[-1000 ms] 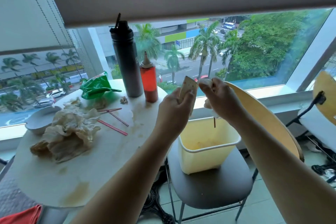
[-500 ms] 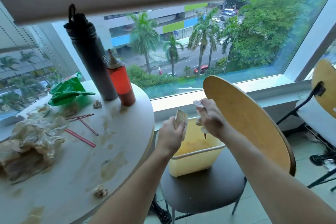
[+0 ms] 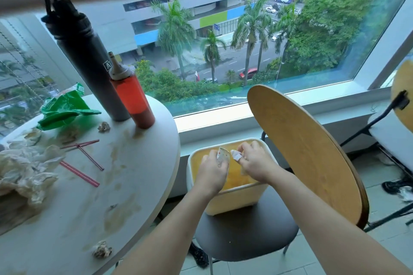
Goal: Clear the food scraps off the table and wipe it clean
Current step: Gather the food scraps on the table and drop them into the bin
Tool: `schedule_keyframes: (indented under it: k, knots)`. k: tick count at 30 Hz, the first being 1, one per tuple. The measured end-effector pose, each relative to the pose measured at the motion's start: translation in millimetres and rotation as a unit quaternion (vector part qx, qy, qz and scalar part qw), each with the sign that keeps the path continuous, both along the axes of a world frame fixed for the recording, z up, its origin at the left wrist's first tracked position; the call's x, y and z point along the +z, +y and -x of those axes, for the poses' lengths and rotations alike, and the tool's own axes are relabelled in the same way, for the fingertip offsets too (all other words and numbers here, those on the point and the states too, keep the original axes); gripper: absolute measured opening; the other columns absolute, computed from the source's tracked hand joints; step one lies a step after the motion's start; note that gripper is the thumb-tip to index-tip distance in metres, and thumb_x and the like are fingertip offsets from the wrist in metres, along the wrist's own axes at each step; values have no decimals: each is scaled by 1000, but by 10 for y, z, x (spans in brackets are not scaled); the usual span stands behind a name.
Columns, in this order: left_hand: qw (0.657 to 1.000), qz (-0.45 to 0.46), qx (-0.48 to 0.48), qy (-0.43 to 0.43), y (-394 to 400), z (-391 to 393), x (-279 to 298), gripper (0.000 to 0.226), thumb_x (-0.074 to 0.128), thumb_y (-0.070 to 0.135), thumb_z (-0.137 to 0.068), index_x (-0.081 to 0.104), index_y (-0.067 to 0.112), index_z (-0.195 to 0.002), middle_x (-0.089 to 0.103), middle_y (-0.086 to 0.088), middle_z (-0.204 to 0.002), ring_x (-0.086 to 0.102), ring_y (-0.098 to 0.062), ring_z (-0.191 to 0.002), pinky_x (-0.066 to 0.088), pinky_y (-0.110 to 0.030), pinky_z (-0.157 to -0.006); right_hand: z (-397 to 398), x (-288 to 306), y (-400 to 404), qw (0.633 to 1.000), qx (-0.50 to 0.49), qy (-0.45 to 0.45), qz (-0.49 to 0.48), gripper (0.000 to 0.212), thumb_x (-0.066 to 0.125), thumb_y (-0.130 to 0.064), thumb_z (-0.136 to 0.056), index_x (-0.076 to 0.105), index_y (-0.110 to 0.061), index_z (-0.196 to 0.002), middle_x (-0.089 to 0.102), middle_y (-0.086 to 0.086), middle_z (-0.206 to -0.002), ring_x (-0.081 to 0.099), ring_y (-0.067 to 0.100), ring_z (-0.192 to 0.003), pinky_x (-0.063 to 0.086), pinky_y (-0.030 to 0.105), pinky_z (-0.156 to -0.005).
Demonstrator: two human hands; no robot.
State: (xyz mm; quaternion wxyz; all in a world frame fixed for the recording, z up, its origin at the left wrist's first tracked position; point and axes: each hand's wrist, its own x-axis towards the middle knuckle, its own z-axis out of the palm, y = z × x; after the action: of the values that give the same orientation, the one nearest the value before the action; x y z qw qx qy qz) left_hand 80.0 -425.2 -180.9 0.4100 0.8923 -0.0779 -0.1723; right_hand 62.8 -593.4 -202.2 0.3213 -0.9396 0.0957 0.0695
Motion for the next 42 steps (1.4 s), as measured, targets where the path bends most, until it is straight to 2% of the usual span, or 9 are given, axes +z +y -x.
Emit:
schedule_keyframes:
  k: [5, 9, 12, 15, 19, 25, 29, 38, 42]
  knots:
    - [995, -79, -65, 15, 21, -14, 26, 57, 56, 45, -97, 39, 24, -148, 49, -7, -141, 55, -25, -122, 47, -38, -102, 72, 77, -21, 996, 28, 49, 68, 40, 63, -44, -93, 48, -28, -126, 40, 1, -127, 41, 21, -122, 41, 38, -103]
    - [992, -96, -81, -21, 50, 20, 150, 54, 55, 43, -99, 43, 22, -147, 51, -5, -145, 55, -21, -123, 43, -31, -98, 143, 284, -20, 991, 45, 43, 121, 46, 68, -35, -91, 49, -26, -131, 41, 3, -132, 37, 23, -128, 42, 36, -104]
    - [987, -113, -92, -73, 86, 64, 304, 45, 53, 42, -100, 54, 20, -138, 60, -2, -137, 57, -18, -121, 46, -32, -100, 207, 489, 8, 990, 50, 7, 128, 37, 67, -33, -93, 54, -25, -126, 50, 0, -129, 47, 19, -121, 46, 34, -99]
    - [979, -128, -98, -122, 137, 164, 558, 39, 52, 43, -100, 62, 19, -129, 69, -2, -123, 62, -19, -112, 51, -36, -96, 280, 726, 97, 991, 44, -46, 121, 25, 61, -35, -96, 61, -23, -118, 62, -3, -113, 59, 14, -100, 53, 31, -88]
    - [977, -109, -86, -162, 321, 338, 935, 35, 50, 47, -100, 69, 22, -115, 74, -1, -104, 67, -19, -92, 58, -40, -84, 358, 1033, 328, 986, 51, -123, 98, 11, 59, -34, -97, 61, -24, -100, 65, -6, -91, 60, 9, -82, 54, 28, -73]
    - [971, -52, -63, -226, 837, 534, 1373, 35, 51, 45, -101, 74, 19, -105, 75, 0, -92, 67, -13, -77, 58, -34, -72, 434, 1393, 821, 976, 85, -194, 54, 13, 58, -35, -96, 62, -23, -92, 62, -9, -75, 59, 8, -69, 52, 32, -63]
    - [970, -27, -8, -240, 1349, 630, 1537, 29, 55, 45, -99, 72, 23, -105, 76, 4, -91, 69, -9, -79, 57, -33, -75, 419, 1531, 1263, 967, 108, -231, 21, 13, 63, -32, -94, 59, -26, -84, 60, -9, -70, 56, 6, -65, 40, 23, -57]
    - [956, -34, 87, -278, 2578, 759, 1579, 22, 55, 41, -100, 70, 29, -110, 69, 16, -96, 63, 1, -90, 53, -23, -80, 221, 1657, 2235, 944, 170, -281, -17, 14, 66, -36, -91, 58, -29, -83, 58, -15, -73, 54, 1, -68, 36, 19, -59]
    - [947, -50, 111, -297, 3042, 757, 1575, 22, 56, 40, -100, 69, 28, -113, 67, 16, -104, 61, -1, -99, 51, -25, -88, 132, 1705, 2706, 940, 194, -279, -31, 9, 65, -37, -92, 59, -31, -89, 59, -15, -79, 57, 3, -71, 43, 22, -63]
